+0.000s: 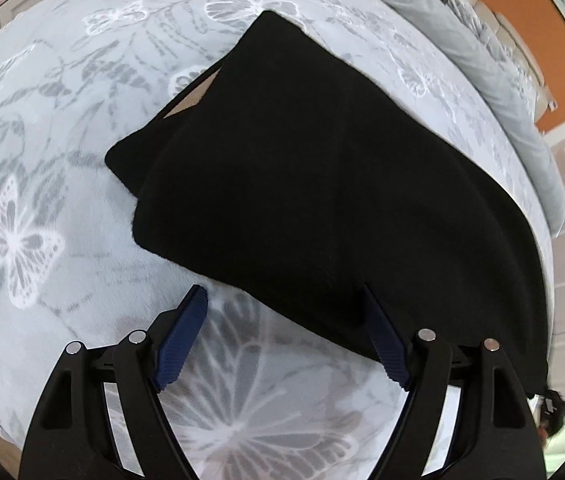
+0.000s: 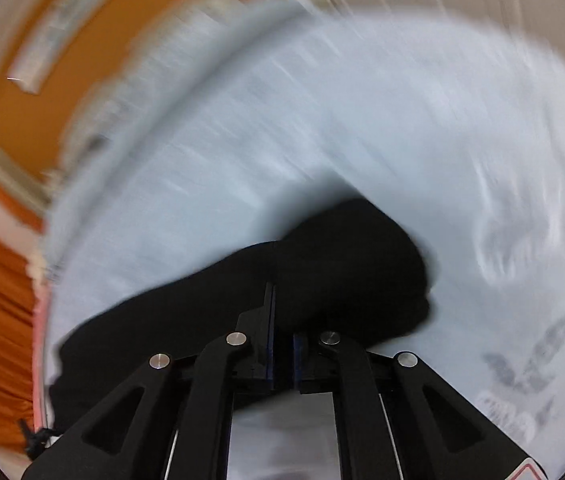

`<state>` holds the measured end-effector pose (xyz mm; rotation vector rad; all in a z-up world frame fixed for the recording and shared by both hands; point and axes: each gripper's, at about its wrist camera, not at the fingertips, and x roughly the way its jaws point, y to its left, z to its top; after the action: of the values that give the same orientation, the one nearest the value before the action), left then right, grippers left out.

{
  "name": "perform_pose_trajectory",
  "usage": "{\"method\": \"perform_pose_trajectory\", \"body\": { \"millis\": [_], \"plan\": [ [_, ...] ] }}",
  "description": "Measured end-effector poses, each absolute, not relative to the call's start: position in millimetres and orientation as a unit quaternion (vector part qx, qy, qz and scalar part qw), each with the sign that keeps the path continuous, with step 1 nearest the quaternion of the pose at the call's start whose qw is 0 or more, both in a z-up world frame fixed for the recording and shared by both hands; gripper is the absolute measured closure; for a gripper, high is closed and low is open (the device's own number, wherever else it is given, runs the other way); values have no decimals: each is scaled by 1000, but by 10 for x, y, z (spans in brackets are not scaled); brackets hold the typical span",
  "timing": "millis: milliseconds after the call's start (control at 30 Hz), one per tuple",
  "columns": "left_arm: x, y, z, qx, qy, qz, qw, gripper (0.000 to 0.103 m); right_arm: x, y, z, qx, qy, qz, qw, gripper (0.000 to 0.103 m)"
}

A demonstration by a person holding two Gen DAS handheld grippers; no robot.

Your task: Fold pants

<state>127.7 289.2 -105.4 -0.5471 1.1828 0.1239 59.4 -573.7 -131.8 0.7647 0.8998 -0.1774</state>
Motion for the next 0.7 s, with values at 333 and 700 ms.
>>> {"method": "perform_pose_trajectory", "body": {
  "millis": [333,700],
  "plan": [
    [1581,3175,-977,-238,573,31,784,26,586,-5818,-1225,380,388,-51,838,45],
    [1698,3421,-981,-292,557,17,777,57,535,-5684,-414,259,318,-83,908,94]
  ]
}}
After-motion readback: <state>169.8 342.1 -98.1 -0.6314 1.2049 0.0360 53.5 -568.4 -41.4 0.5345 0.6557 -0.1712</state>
